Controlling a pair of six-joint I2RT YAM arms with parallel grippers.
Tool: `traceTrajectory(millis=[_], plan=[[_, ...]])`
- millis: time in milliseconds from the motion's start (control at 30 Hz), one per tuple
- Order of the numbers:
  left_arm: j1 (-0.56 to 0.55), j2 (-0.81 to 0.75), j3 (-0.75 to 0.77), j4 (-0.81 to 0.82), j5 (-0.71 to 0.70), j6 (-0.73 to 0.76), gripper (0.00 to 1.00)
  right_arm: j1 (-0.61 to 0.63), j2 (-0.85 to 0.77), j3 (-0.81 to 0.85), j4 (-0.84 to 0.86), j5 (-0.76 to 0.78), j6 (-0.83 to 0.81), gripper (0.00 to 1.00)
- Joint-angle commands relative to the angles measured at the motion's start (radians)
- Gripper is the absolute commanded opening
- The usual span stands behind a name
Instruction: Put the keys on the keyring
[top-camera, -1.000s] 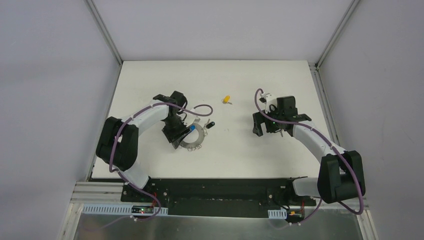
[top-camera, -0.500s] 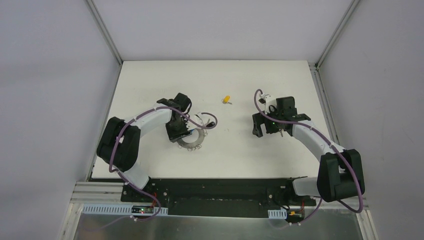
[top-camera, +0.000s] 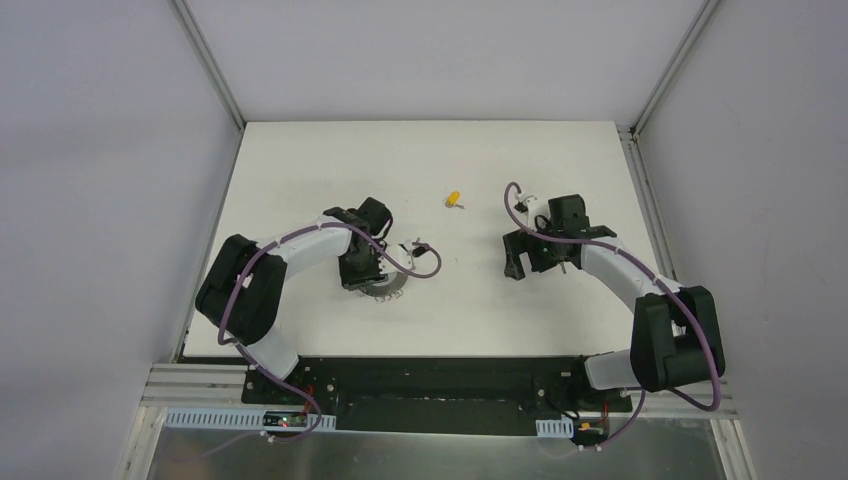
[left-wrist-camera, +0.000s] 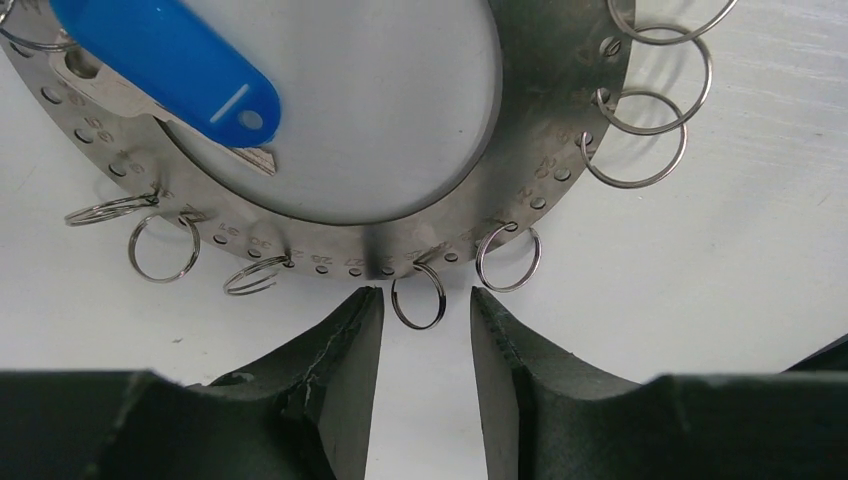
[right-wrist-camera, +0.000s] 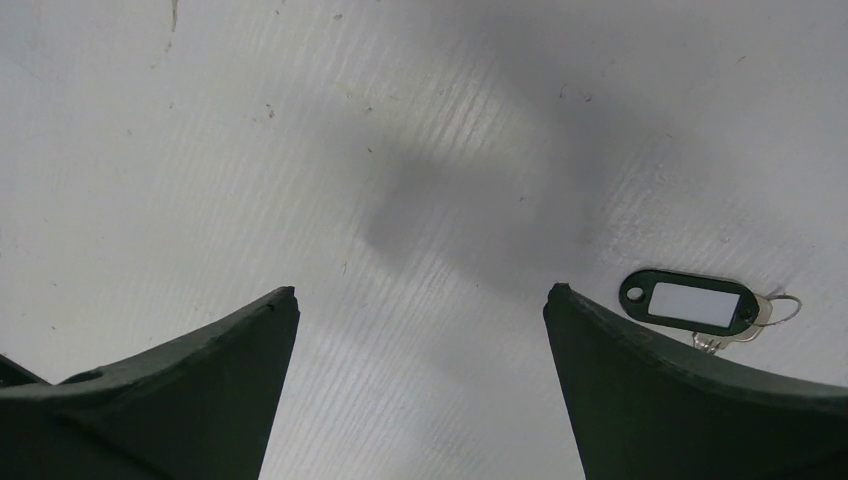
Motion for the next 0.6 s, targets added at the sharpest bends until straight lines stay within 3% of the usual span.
traceTrajectory(millis=[0, 267, 500, 567], plan=[[-0.017, -0.009, -0.015, 0.022, -0.031, 0.032, 0.36, 0.003, 0.01, 0.048, -0.023, -0.023, -0.018, 0.97], [-0.032, -0.005, -0.03, 0.06, -0.054, 0.034, 0.23, 0.002, 0.015, 0.052, -0.031, -0.026, -0.018, 0.97], [-0.033, -0.025, -0.026, 0.058, -0.061, 0.02, 0.0, 0.002, 0.015, 0.061, -0.039, -0.041, -0.016, 0.97], [-0.033, -0.043, -0.014, 0.039, -0.061, 0.018, 0.0, 0.003, 0.009, 0.066, -0.04, -0.043, -0.011, 0.97]])
